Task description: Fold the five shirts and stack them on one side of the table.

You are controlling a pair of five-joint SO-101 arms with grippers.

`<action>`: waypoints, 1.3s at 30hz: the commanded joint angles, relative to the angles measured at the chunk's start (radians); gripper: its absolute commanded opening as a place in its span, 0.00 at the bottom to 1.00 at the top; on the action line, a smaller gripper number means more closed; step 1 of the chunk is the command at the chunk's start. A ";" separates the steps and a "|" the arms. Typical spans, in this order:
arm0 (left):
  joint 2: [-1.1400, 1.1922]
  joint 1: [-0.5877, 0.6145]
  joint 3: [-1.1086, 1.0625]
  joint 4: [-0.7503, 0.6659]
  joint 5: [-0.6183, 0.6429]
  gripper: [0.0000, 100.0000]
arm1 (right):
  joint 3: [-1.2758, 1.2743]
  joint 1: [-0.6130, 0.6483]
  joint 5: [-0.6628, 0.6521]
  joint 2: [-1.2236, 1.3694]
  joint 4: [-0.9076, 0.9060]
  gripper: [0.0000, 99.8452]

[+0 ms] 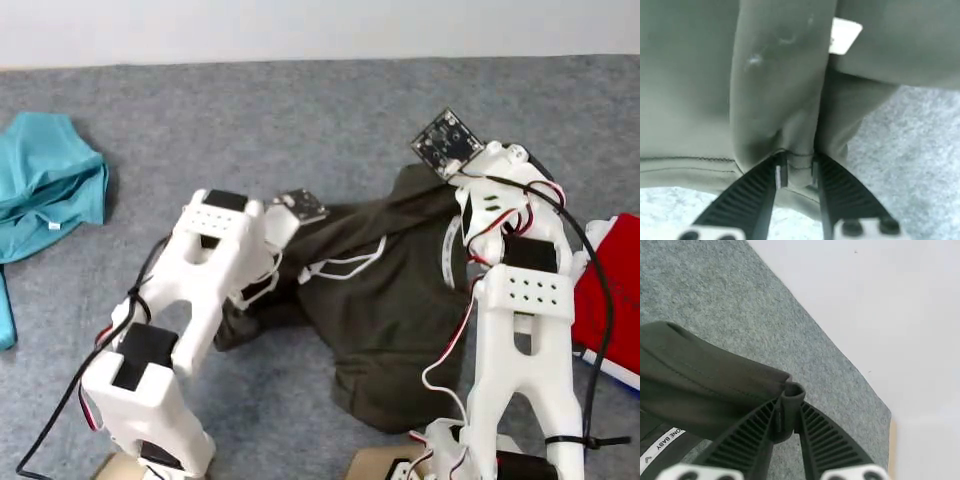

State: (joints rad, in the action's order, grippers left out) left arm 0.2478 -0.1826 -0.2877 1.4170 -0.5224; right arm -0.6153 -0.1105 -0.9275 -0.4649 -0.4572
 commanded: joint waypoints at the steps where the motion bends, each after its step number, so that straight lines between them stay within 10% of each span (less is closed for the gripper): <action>1: -0.008 0.000 -0.001 -0.020 -0.008 0.09 | 0.014 -0.015 -0.009 -0.067 0.016 0.01; 22: -0.020 0.003 0.022 -0.014 -0.009 0.00 | 0.015 -0.015 -0.009 -0.068 0.019 0.01; 39: -0.345 0.115 0.659 0.316 -0.003 0.00 | 0.124 -0.125 -0.006 -0.303 0.016 0.01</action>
State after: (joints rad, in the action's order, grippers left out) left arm -0.0069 -0.1289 0.2539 1.7177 -0.5271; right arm -0.6045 -0.1918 -0.9291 -0.7119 -0.4572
